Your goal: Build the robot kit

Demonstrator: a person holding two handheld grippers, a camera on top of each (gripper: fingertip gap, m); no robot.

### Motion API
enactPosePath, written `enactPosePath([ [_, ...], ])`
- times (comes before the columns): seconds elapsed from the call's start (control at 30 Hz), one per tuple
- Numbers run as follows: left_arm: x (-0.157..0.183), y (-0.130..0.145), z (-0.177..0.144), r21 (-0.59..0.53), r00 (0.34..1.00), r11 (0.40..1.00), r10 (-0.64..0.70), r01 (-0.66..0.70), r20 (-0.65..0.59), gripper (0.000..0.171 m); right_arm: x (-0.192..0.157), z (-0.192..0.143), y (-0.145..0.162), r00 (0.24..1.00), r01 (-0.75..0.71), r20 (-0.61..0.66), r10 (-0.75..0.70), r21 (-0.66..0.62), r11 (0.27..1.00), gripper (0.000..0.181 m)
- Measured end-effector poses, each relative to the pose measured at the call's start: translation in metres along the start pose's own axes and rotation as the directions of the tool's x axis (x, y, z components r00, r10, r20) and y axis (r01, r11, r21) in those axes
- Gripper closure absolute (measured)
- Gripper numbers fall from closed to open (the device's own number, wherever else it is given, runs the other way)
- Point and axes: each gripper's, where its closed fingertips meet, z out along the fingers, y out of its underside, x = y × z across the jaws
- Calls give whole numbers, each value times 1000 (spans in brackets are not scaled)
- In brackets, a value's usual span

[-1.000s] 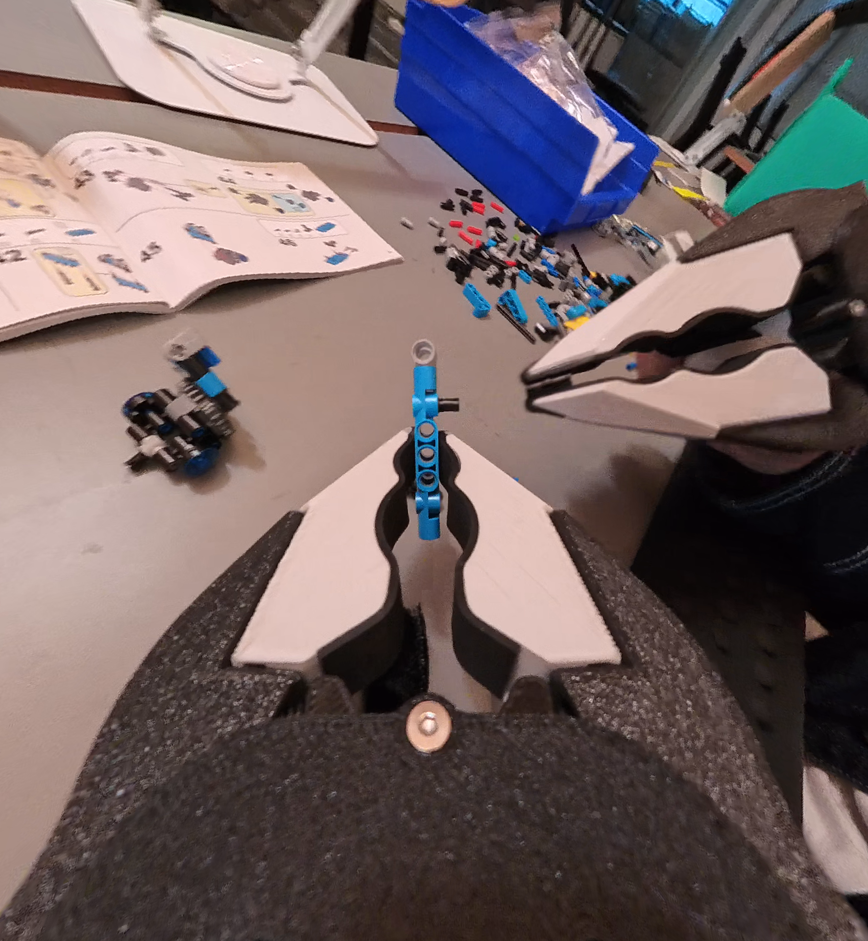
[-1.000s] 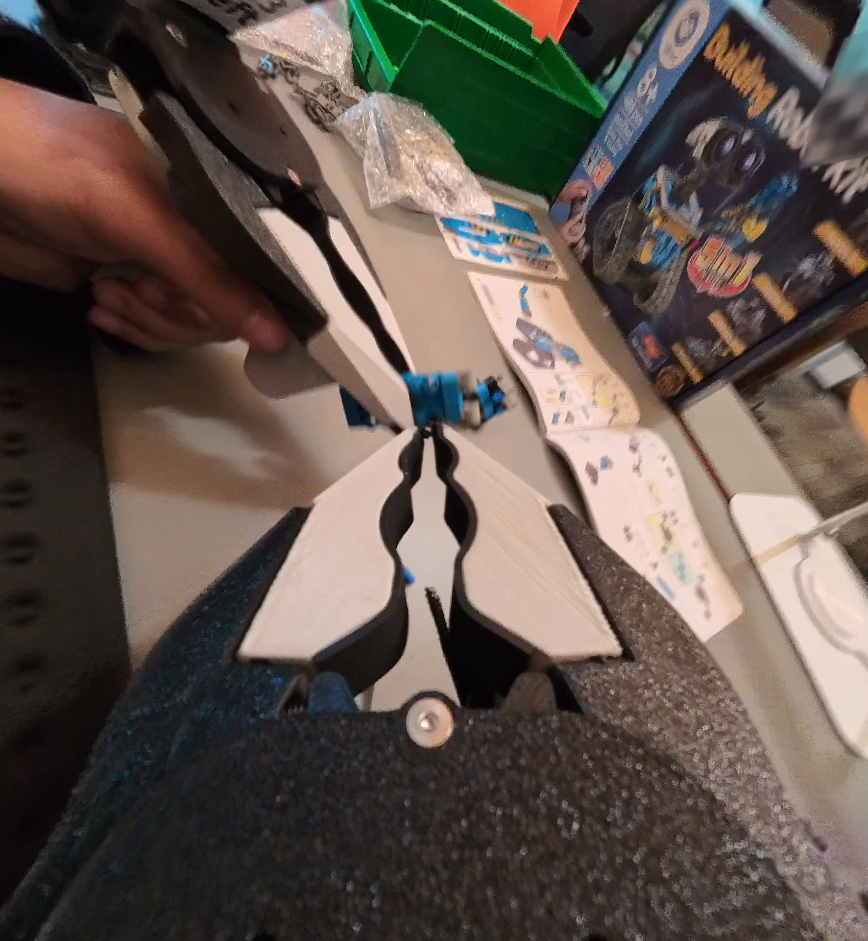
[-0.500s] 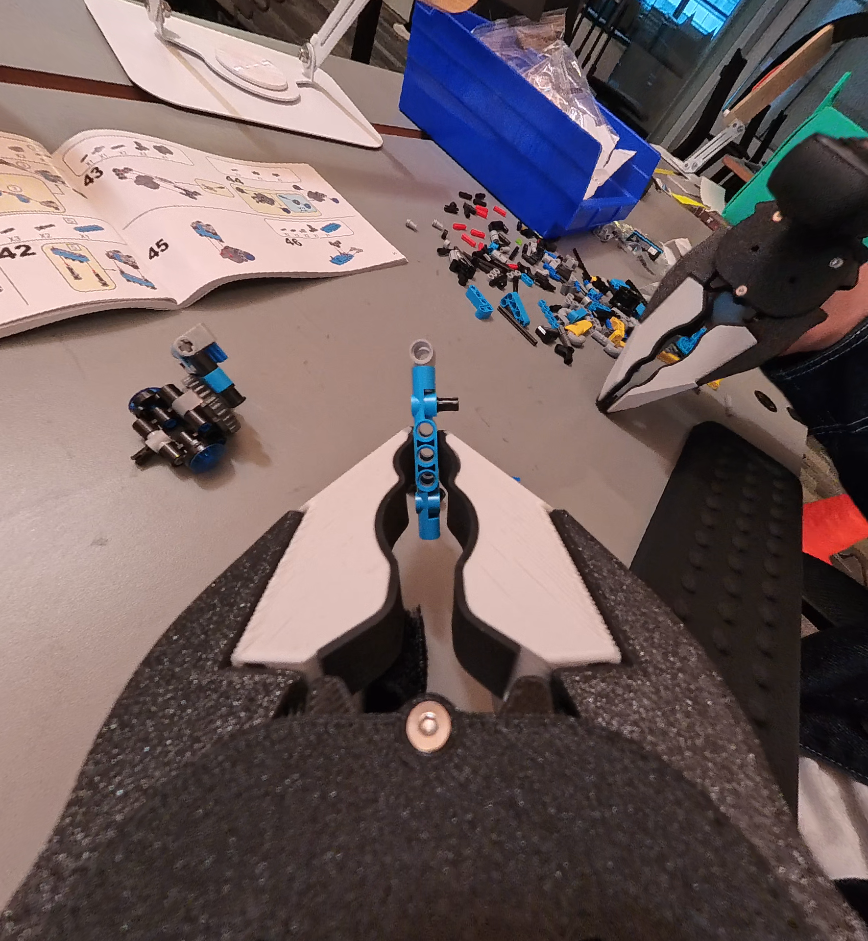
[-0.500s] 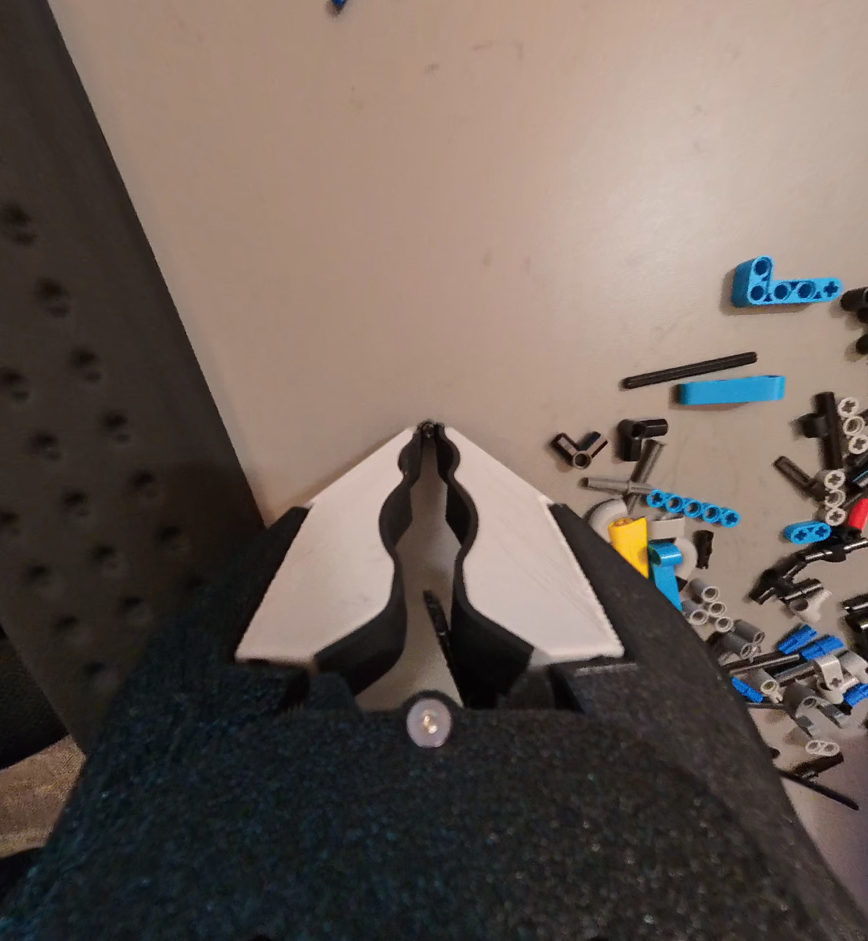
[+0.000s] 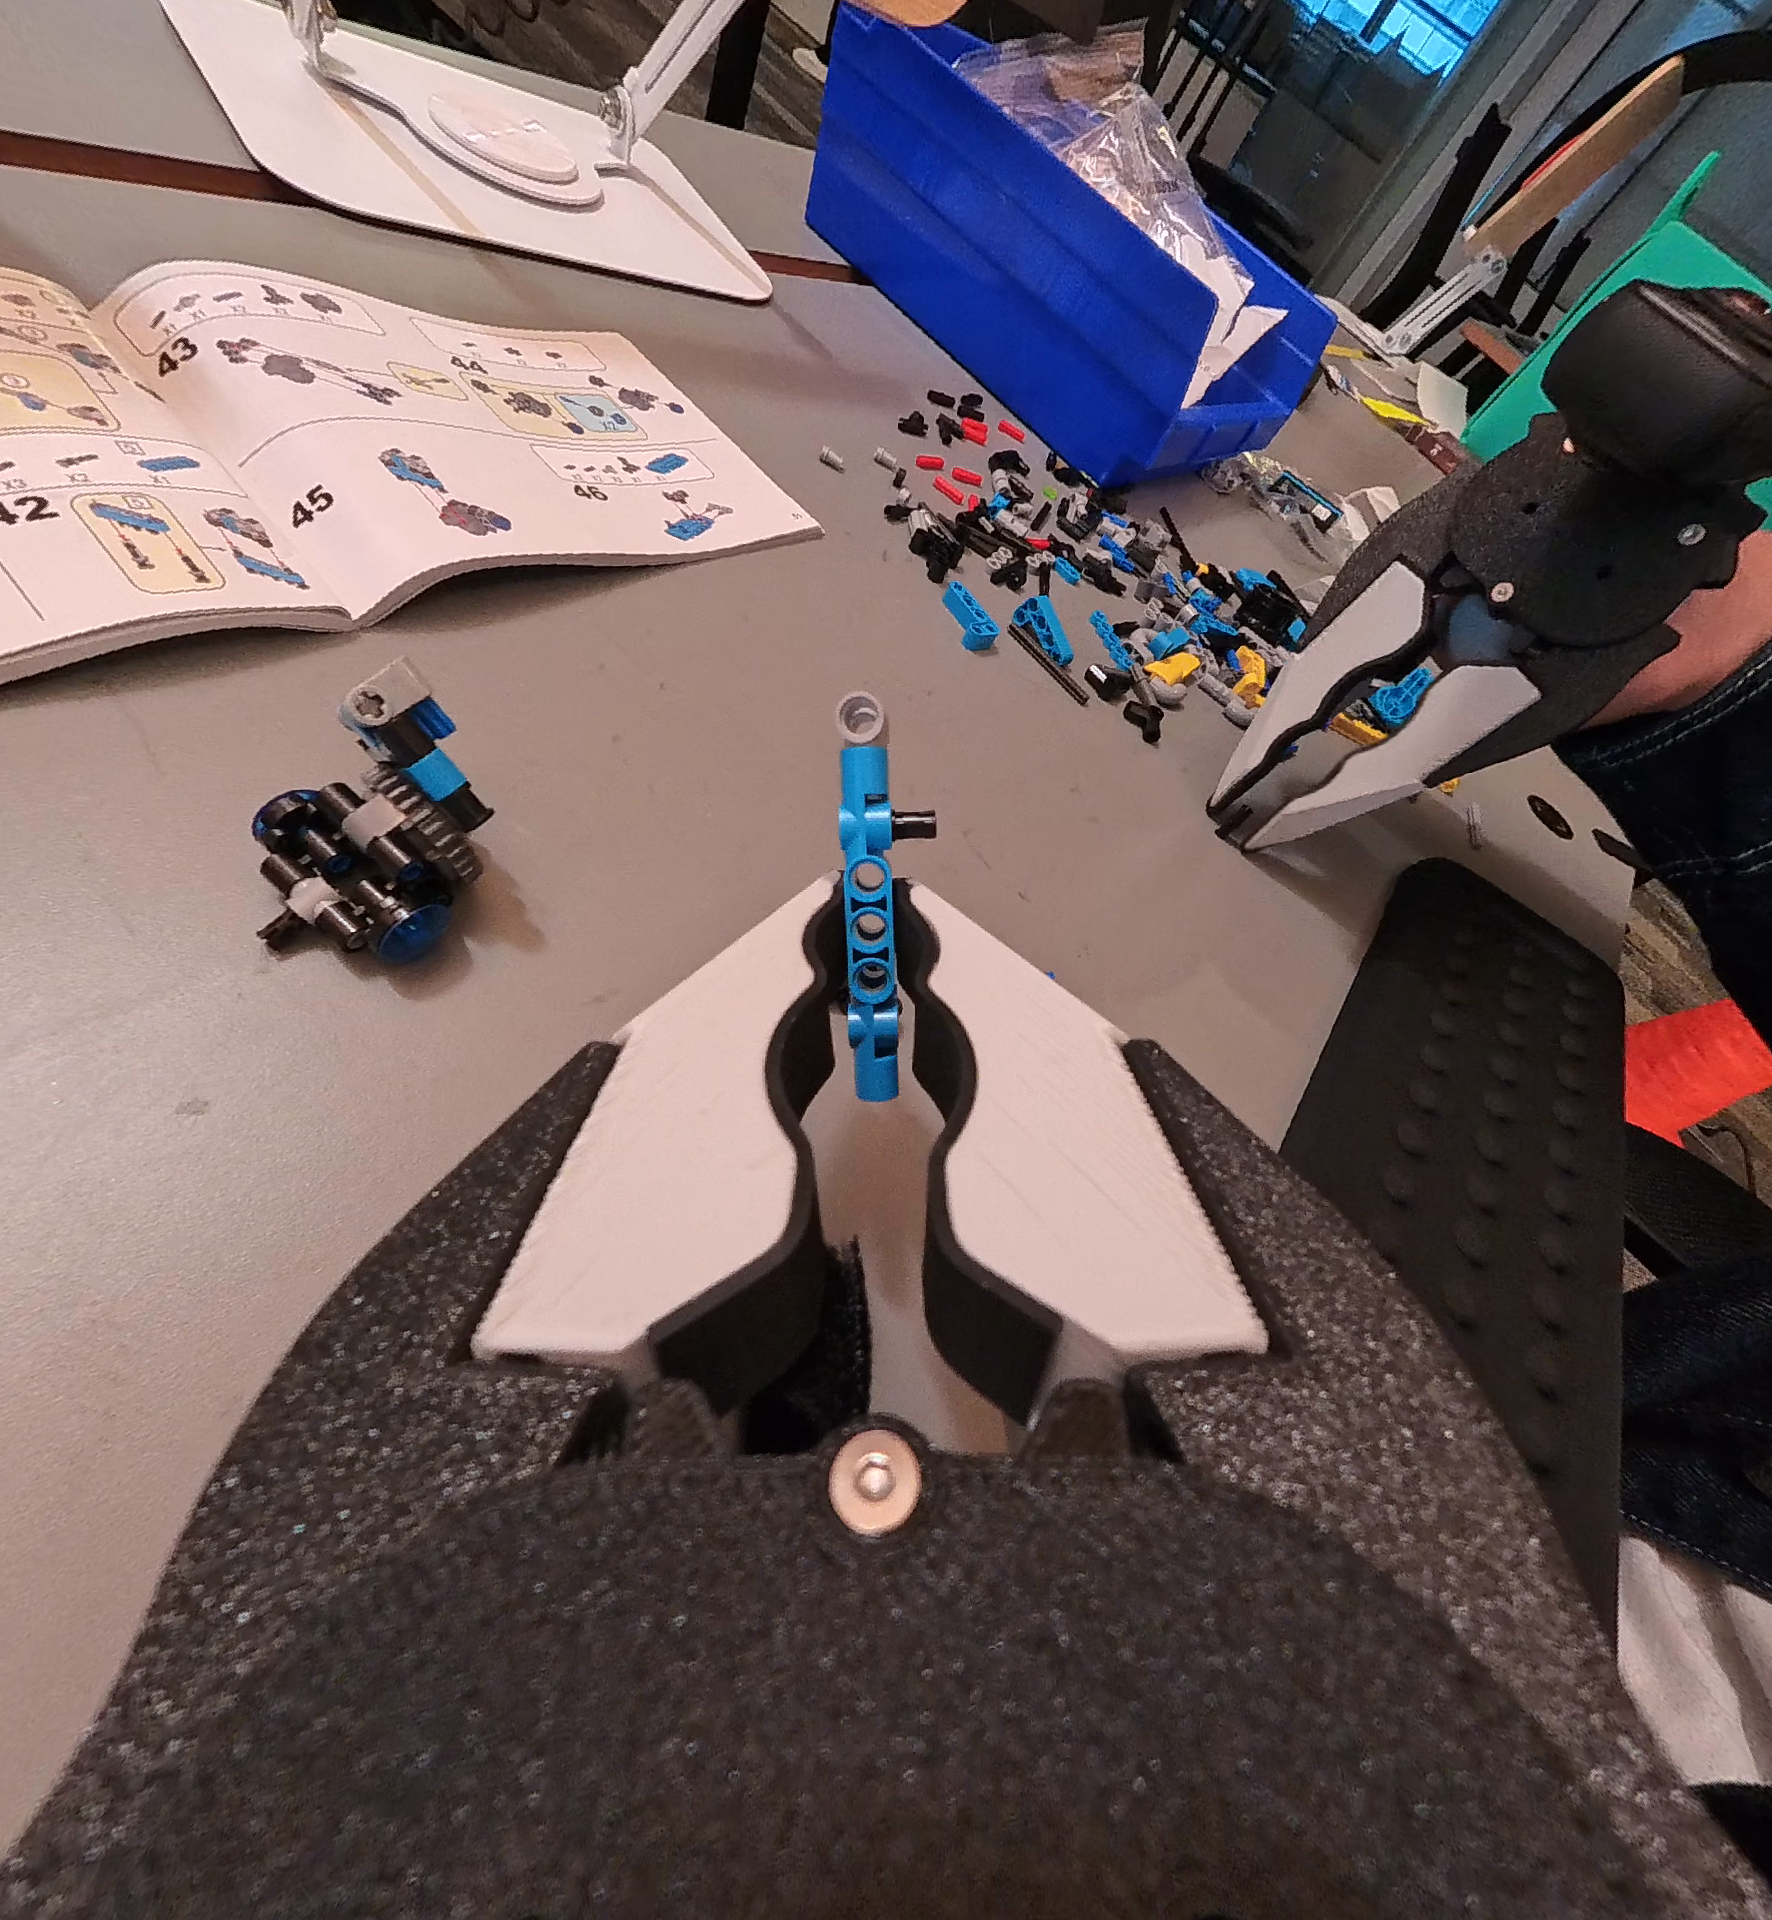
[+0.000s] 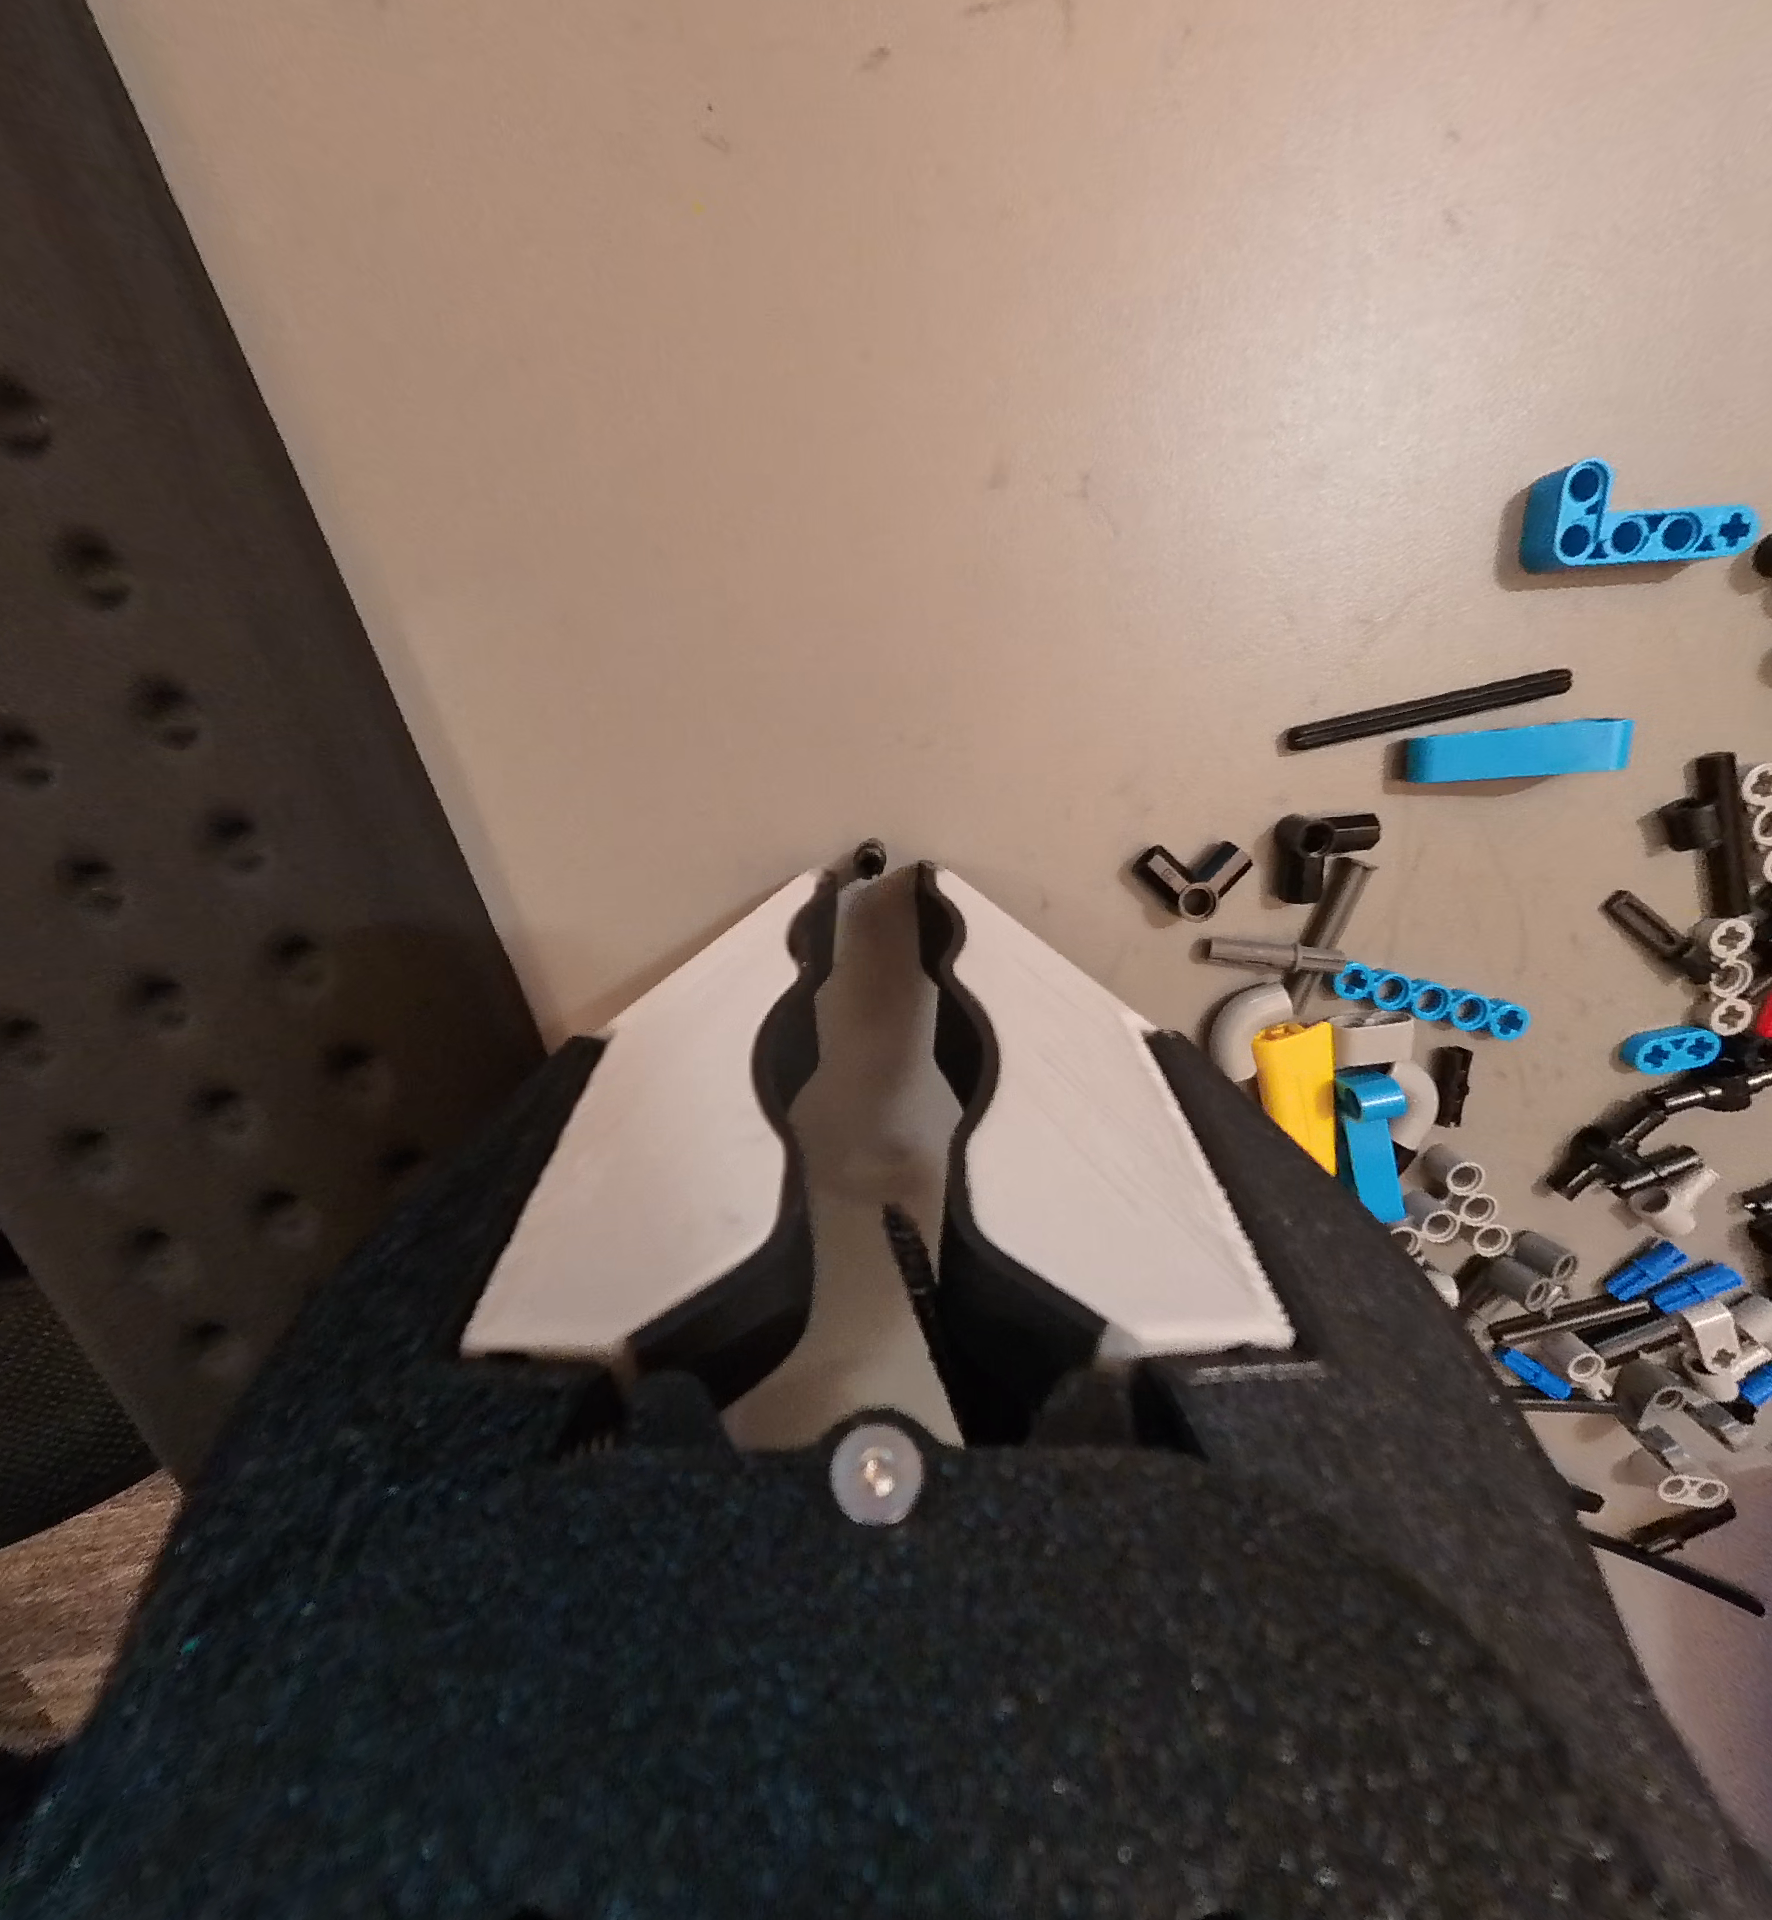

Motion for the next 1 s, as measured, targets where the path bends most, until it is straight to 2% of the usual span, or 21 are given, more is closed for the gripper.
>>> enactPosePath([
  [0.3, 1, 0, 0, -1, 1000, 1000, 0, 0, -4, 165, 0, -2, -6, 1000, 13, 1, -13, 19, 1000, 165],
  [0.4, 1, 0, 0, 0, 1000, 1000, -1, 1, -6, 165, 0, -1, -8, 1000, 27, -4, -26, 22, 999, 176],
  [0.6, 3, 1, 1, -6, 1000, 1000, 5, -6, -18, 165, 4, -3, -13, 1000, 22, -16, -21, 41, 999, 176],
  [0.67, 9, -1, 0, 6, 998, 1000, -1, 1, -55, 165, 5, -13, -36, 998, 31, -52, -24, 142, 989, 176],
  [0.73, 19, -5, -1, 26, 993, 999, -20, 24, -118, 165, -2, -32, -79, 997, 56, -76, -33, 321, 946, 177],
  [0.8, 21, -6, 0, 27, 990, 999, -33, 37, -134, 165, -19, -53, -135, 994, 90, -95, -48, 513, 854, 177],
  [0.87, 22, -7, -1, 36, 990, 999, -33, 39, -140, 165, -31, -65, -184, 984, 142, -173, -38, 641, 754, 177],
  [0.93, 28, -10, -3, 51, 983, 998, -37, 47, -179, 165, -40, -67, -219, 964, 206, -265, -17, 706, 678, 177],
  [1.0, 36, -13, -6, 59, 970, 995, -60, 76, -236, 165, -41, -53, -234, 916, 330, -396, -65, 651, 683, 178],
])
